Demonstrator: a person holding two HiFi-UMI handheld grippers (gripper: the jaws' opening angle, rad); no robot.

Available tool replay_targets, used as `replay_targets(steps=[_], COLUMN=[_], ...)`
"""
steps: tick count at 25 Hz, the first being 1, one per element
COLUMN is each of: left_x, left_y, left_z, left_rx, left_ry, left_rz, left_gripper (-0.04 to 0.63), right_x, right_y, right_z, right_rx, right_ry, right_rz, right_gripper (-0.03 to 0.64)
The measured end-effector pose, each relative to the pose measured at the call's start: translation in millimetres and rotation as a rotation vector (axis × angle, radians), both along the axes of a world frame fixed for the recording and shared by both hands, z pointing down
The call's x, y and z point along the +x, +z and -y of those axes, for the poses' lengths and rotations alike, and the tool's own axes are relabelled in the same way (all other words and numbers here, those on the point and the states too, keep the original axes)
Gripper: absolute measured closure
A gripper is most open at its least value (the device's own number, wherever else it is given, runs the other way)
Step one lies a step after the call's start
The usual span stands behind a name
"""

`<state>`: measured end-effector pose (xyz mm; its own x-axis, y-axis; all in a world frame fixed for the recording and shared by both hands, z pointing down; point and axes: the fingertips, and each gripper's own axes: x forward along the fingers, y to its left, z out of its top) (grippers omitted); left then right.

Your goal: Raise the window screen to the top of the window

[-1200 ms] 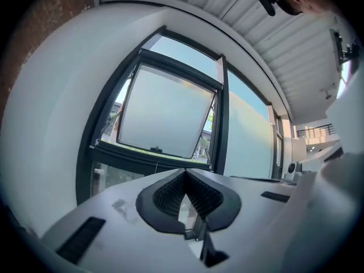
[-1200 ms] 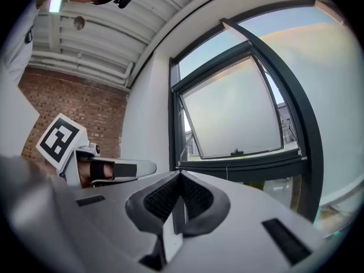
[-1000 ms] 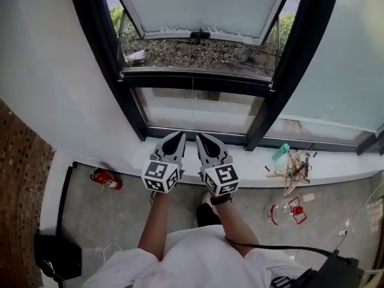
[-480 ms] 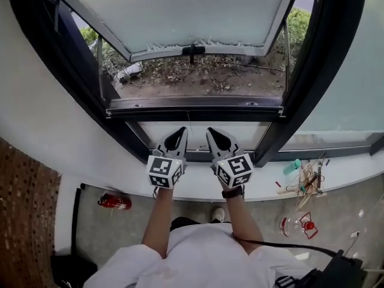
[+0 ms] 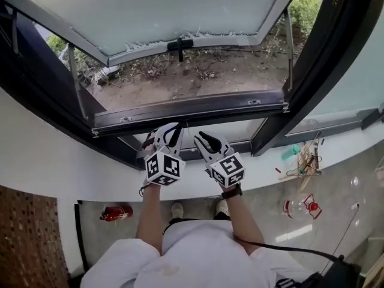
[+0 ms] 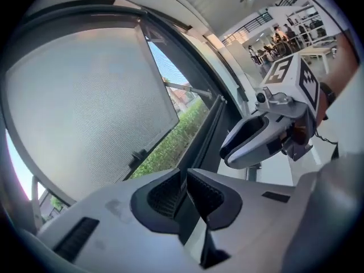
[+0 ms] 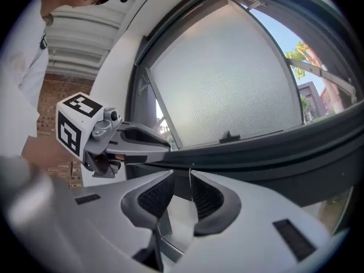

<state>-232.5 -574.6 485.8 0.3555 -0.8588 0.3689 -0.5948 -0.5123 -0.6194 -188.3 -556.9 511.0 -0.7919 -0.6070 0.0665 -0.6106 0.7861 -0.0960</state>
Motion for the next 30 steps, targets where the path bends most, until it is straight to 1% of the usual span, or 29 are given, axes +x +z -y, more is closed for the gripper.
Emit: replay_targets(steps=[2, 3, 4, 7, 8, 9, 11, 13, 14, 16, 18, 20, 22, 24, 25, 26, 27, 30], left_x=[-3, -3, -3, -5, -6, -7, -7, -7, -8, -9, -9, -9, -10, -10, -10, -9, -8, -8], left_y=[10, 15, 19, 32, 35, 38, 43, 45, 46, 49, 51, 51, 50, 50, 49, 49, 49, 48], left_z=[6, 8, 8, 11, 12, 14, 17, 21, 23, 25, 27, 30, 30, 30, 31, 32, 33, 32], left_rx=[-0.032, -0.041, -0.042, -0.035, -0.039, -0.046, -0.056, -0.047, -0.037, -0.005, 0.045, 0.086, 0.09, 0.062, 0.042, 0.023, 0.014, 0.039], left_ry=[0.051, 0.079, 0.109, 0.166, 0.172, 0.177, 0.183, 0.176, 0.17, 0.156, 0.126, 0.091, 0.067, 0.044, 0.028, 0.014, 0.005, -0.015], left_rz=[0.031, 0.061, 0.11, 0.312, 0.357, 0.379, 0.367, 0.341, 0.344, 0.376, 0.414, 0.425, 0.408, 0.38, 0.37, 0.37, 0.379, 0.398], left_gripper=[0.565, 0.548, 0.536, 0.517, 0.514, 0.514, 0.514, 0.511, 0.511, 0.511, 0.511, 0.511, 0.511, 0.511, 0.511, 0.511, 0.512, 0.514], right_x=[-3, -4, -5, -7, -9, -12, -19, -27, -30, -37, -44, -51, -57, -63, -63, -62, -60, -52], right_y=[17, 27, 37, 67, 75, 81, 92, 100, 103, 107, 111, 112, 114, 120, 124, 127, 129, 130], right_z=[7, 11, 14, 26, 28, 30, 33, 38, 41, 46, 51, 55, 57, 55, 53, 51, 49, 47], right_rx=[-0.039, -0.062, -0.088, -0.162, -0.179, -0.192, -0.207, -0.211, -0.21, -0.206, -0.196, -0.188, -0.193, -0.223, -0.243, -0.258, -0.27, -0.291], right_ry=[0.043, 0.058, 0.07, 0.099, 0.104, 0.106, 0.11, 0.121, 0.129, 0.132, 0.118, 0.106, 0.094, 0.071, 0.056, 0.044, 0.038, 0.058], right_rz=[-0.017, -0.027, -0.04, -0.075, -0.077, -0.077, -0.078, -0.084, -0.087, -0.092, -0.105, -0.121, -0.124, -0.109, -0.099, -0.082, -0.053, 0.039], right_gripper=[0.506, 0.487, 0.482, 0.482, 0.482, 0.482, 0.482, 0.482, 0.482, 0.482, 0.482, 0.482, 0.483, 0.485, 0.5, 0.583, 0.615, 0.615])
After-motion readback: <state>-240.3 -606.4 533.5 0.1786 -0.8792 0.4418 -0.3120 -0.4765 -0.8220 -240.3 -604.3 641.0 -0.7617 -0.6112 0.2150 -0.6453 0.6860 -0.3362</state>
